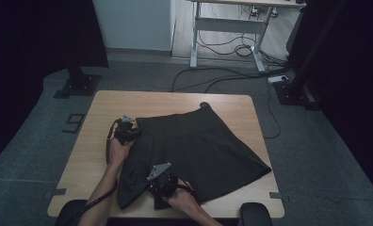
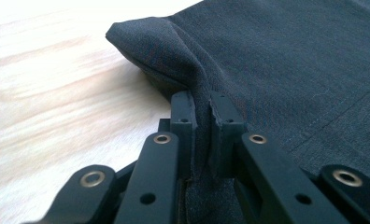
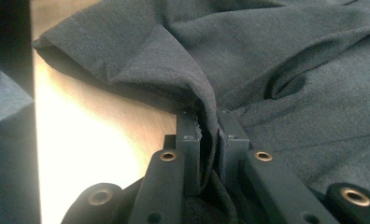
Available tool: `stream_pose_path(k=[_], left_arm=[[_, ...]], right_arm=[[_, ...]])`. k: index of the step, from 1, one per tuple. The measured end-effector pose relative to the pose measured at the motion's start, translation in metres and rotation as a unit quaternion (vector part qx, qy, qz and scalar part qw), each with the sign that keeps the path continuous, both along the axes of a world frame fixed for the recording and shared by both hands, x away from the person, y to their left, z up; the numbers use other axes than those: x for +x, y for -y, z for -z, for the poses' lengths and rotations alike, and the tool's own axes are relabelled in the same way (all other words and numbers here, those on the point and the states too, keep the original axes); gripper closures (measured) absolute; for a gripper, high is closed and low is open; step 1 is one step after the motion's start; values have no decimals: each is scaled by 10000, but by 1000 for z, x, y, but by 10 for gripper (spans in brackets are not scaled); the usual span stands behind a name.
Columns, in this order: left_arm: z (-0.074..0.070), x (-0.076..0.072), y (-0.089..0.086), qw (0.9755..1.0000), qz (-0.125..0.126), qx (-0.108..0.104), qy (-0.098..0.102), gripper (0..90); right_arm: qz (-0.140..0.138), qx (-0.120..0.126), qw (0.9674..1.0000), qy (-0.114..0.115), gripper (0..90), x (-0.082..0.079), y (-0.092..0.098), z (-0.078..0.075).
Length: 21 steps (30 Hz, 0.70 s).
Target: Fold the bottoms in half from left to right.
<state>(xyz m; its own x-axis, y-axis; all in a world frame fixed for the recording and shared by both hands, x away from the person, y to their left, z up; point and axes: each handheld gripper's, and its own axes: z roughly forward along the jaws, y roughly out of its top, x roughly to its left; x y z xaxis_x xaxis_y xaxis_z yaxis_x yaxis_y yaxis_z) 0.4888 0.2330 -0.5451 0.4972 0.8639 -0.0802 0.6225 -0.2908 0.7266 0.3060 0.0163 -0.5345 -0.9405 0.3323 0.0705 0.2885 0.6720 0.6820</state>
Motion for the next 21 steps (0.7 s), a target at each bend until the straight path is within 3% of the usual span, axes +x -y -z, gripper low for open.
stream_pose_path(k=[7, 15, 21], left_arm=[[-1, -16, -28, 9999, -119, 22, -3, 813], [-6, -39, -73, 9993, -282, 130, -215, 812], [-9, -45, -83, 9989, -299, 175, -311, 821]], right_arm=[[-253, 32, 9997, -59, 816, -6, -23, 0], [-710, 78, 9973, -144, 811, -19, -64, 0], [-876, 84, 9961, -89, 822, -24, -68, -2]])
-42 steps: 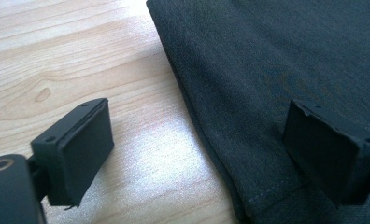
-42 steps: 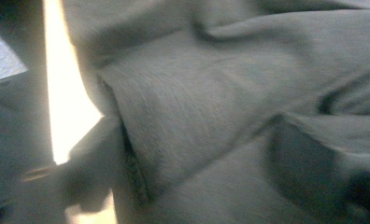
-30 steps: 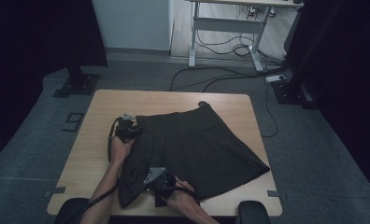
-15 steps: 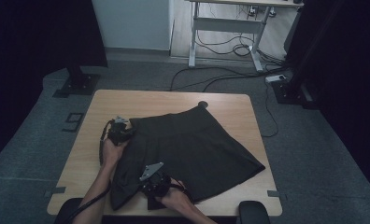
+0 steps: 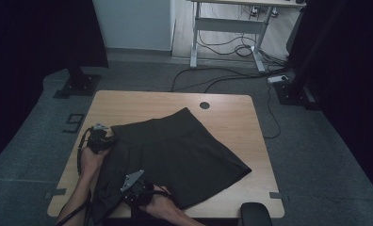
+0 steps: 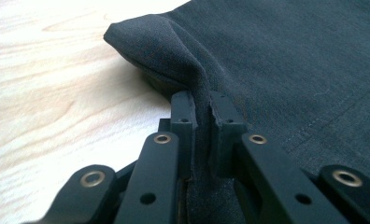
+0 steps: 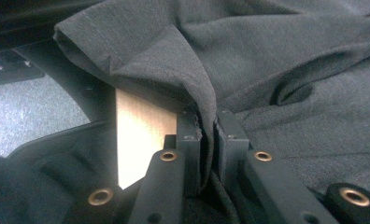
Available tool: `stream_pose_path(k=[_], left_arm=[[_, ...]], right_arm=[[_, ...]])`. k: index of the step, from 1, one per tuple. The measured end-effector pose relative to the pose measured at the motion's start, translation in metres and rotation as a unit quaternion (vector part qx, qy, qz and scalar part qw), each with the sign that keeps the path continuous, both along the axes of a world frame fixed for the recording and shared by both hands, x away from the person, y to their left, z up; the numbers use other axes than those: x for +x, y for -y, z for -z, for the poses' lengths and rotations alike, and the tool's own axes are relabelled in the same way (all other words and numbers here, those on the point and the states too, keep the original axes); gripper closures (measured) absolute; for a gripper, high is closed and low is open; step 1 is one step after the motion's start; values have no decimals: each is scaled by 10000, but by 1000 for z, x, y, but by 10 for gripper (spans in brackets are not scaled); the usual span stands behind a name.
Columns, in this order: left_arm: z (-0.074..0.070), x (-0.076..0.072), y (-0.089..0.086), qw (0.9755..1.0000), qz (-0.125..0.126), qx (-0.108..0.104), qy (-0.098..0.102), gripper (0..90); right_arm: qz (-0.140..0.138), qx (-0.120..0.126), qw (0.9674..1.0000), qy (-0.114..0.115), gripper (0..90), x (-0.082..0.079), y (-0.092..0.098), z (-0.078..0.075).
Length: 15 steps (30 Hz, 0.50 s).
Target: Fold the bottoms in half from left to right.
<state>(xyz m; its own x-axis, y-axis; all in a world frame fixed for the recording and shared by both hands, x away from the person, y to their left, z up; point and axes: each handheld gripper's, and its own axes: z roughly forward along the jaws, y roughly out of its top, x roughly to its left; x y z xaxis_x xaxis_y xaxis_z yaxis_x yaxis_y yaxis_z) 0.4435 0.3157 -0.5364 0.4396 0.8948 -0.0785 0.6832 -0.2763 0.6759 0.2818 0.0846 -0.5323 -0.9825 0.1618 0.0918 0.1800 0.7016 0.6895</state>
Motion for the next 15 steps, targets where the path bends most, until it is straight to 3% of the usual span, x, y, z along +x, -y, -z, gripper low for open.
stream_pose_path(k=[3, 6, 10, 15], left_arm=[[-7, 0, 5, 9998, 52, 209, 25, 832], [-21, 1, 11, 9995, 94, 231, 193, 840], [-48, 6, 21, 9987, 191, 90, 466, 842], [-80, 17, 44, 9963, 366, -73, 772, 844]], right_arm=[[-18, 141, 9999, 13, 830, -1, 7, -8], [126, 441, 9989, 6, 834, 2, 25, -29], [254, 674, 9974, -7, 834, 6, 41, -46], [485, 845, 9950, 218, 834, 9, 72, -69]])
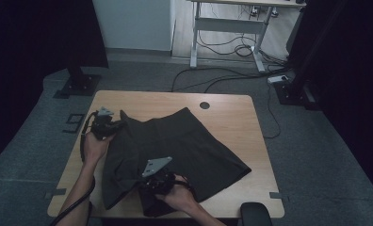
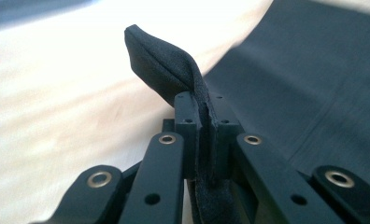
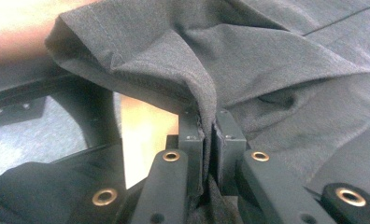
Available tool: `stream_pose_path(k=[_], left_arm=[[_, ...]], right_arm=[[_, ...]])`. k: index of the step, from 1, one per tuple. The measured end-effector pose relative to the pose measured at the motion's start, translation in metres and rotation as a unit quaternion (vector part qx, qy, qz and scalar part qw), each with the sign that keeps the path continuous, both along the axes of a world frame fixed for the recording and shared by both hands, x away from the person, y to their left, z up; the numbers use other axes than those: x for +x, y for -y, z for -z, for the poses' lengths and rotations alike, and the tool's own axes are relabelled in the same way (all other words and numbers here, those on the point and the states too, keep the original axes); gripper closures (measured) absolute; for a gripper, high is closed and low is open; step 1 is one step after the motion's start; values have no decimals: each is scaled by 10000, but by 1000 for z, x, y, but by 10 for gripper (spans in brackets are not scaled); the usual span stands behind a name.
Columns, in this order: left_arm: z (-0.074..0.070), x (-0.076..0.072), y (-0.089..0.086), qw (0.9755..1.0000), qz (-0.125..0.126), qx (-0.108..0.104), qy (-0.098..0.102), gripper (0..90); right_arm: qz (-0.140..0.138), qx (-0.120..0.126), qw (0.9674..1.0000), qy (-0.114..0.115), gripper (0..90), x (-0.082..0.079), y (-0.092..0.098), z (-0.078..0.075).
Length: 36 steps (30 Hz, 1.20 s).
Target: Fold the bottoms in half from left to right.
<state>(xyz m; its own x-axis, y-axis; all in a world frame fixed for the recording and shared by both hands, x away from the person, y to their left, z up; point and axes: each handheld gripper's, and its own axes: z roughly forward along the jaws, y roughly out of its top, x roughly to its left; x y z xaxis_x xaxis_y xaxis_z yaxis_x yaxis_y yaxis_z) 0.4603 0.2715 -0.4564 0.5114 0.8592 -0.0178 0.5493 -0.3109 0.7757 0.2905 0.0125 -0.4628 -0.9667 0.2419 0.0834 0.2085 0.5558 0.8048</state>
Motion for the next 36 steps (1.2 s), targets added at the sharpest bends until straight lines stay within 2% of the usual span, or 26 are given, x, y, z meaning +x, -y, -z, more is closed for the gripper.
stream_pose_path(k=[2, 3, 5, 7, 8, 9, 10, 12, 15, 16, 17, 19, 21, 24, 27, 32, 34, 36], left_arm=[[-9, 5, 11, 9999, 77, -12, 109, 844], [-14, 8, 18, 9998, 112, -20, 169, 844], [-23, 14, 34, 9993, 208, -20, 297, 844], [-30, 20, 49, 9988, 294, -35, 399, 844], [-33, 22, 55, 9985, 325, -30, 442, 844], [-37, 25, 64, 9980, 372, -39, 510, 844], [-39, 27, 69, 9977, 405, -51, 545, 844], [-45, 32, 86, 9968, 485, -81, 638, 844], [-52, 38, 108, 9955, 621, -35, 712, 844], [-54, 41, 116, 9952, 660, -3, 728, 845], [-56, 43, 123, 9948, 700, 11, 735, 845], [-58, 47, 136, 9941, 776, 60, 755, 845], [-60, 51, 151, 9931, 878, 100, 765, 844], [-57, 56, 172, 9918, 953, 192, 827, 844], [-51, 62, 184, 9911, 990, 200, 872, 844], [-32, 75, 207, 9909, 1044, 186, 833, 844], [-19, 81, 221, 9908, 1050, 295, 807, 843], [-14, 83, 225, 9910, 1033, 331, 781, 843]], right_arm=[[193, 78, 9997, 128, 834, 2, 19, -11], [193, 78, 9997, 128, 834, 2, 19, -11], [333, 106, 9991, 249, 835, 3, 33, -18], [581, 174, 9976, 328, 834, 6, 57, -26], [581, 174, 9976, 328, 834, 6, 57, -26], [741, 213, 9964, 365, 835, 7, 71, -29], [741, 213, 9964, 365, 835, 7, 71, -29], [862, 261, 9952, 383, 835, 8, 82, -31], [1041, 315, 9932, 423, 835, 8, 101, -35], [1164, 353, 9916, 439, 835, 8, 114, -37], [1164, 353, 9916, 439, 835, 8, 114, -37], [1319, 366, 9894, 480, 835, 8, 129, -39], [1387, 365, 9884, 494, 835, 7, 135, -39], [1564, 357, 9858, 490, 834, 8, 150, -39], [1770, 290, 9826, 493, 834, 10, 165, -33], [2084, 139, 9769, 452, 833, 16, 184, -18], [2174, 51, 9755, 339, 832, 20, 190, -6], [2186, 26, 9753, 304, 832, 22, 191, -3]])
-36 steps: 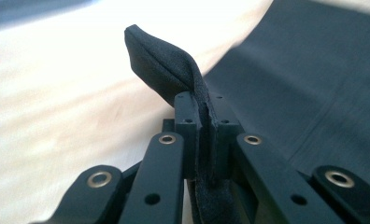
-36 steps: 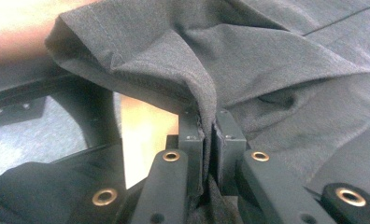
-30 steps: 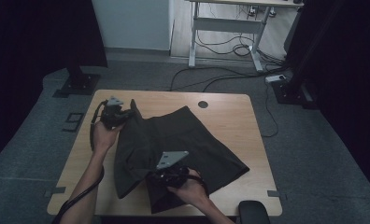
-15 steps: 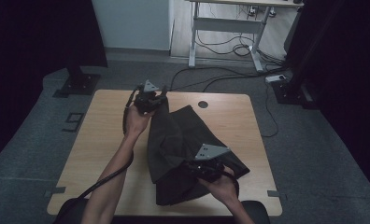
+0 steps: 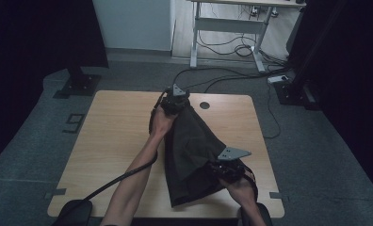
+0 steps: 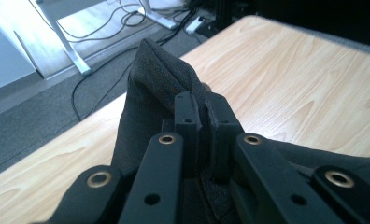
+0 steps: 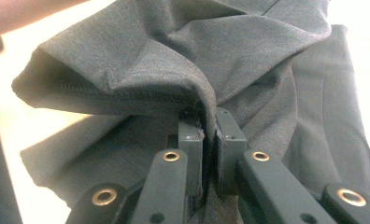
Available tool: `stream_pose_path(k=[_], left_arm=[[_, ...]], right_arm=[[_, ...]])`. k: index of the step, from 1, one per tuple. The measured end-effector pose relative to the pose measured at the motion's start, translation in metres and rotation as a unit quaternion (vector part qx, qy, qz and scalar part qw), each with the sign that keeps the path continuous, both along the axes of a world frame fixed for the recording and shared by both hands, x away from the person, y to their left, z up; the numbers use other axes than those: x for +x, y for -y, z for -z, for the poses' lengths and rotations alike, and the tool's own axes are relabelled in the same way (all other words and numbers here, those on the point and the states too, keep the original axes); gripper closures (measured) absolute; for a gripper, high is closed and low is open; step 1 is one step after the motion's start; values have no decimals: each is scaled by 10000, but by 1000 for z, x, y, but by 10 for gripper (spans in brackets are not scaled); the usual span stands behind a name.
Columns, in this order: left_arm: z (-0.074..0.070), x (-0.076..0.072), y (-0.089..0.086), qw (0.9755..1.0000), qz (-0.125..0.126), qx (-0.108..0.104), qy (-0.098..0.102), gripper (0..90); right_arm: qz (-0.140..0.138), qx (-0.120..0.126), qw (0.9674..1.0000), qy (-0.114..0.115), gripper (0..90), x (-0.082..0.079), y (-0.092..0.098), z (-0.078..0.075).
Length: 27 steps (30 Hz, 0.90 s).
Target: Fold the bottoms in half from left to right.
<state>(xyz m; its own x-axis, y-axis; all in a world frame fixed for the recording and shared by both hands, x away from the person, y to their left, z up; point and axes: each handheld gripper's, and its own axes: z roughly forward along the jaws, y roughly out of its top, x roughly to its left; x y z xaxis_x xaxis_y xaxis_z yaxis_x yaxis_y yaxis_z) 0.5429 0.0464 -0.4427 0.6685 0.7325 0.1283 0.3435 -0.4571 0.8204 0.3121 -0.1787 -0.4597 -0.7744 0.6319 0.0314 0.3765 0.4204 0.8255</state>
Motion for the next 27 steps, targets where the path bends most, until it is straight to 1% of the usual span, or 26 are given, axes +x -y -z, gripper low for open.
stream_pose_path(k=[3, 6, 8, 10, 11, 15, 16, 17, 18, 21, 22, 23, 25, 27], left_arm=[[16, 6, 10, 9999, -62, 108, -99, 841], [27, 10, 15, 9996, -108, 197, -176, 839], [33, 13, 17, 9994, -123, 209, -254, 836], [39, 14, 20, 9991, -134, 255, -302, 834], [42, 15, 22, 9990, -138, 293, -322, 829], [51, 17, 25, 9985, -180, 320, -415, 801], [52, 17, 25, 9984, -208, 331, -407, 772], [52, 17, 24, 9984, -237, 343, -390, 728], [51, 17, 23, 9982, -247, 325, -433, 685], [47, 16, 20, 9983, -285, 302, -407, 541], [45, 15, 20, 9983, -291, 269, -430, 484], [42, 14, 19, 9984, -279, 250, -434, 446], [37, 11, 18, 9985, -220, 223, -441, 363], [32, 7, 17, 9987, -216, 281, -379, 295]], right_arm=[[103, -109, 9998, -149, 830, 6, 5, 15], [185, -177, 9994, -230, 827, 11, 10, 26], [268, -188, 9990, -296, 825, 14, 14, 33], [301, -214, 9987, -345, 820, 15, 16, 38], [320, -279, 9983, -392, 810, 16, 18, 40], [354, -339, 9979, -433, 782, 16, 20, 42], [369, -348, 9977, -449, 753, 15, 21, 43], [374, -368, 9976, -456, 700, 15, 22, 43], [376, -380, 9975, -464, 656, 14, 23, 44], [349, -343, 9975, -503, 515, 11, 25, 44], [346, -329, 9976, -501, 468, 10, 25, 44], [351, -332, 9977, -478, 422, 9, 25, 43], [308, -385, 9979, -420, 365, 6, 23, 41], [281, -496, 9980, -257, 298, 3, 20, 38]])
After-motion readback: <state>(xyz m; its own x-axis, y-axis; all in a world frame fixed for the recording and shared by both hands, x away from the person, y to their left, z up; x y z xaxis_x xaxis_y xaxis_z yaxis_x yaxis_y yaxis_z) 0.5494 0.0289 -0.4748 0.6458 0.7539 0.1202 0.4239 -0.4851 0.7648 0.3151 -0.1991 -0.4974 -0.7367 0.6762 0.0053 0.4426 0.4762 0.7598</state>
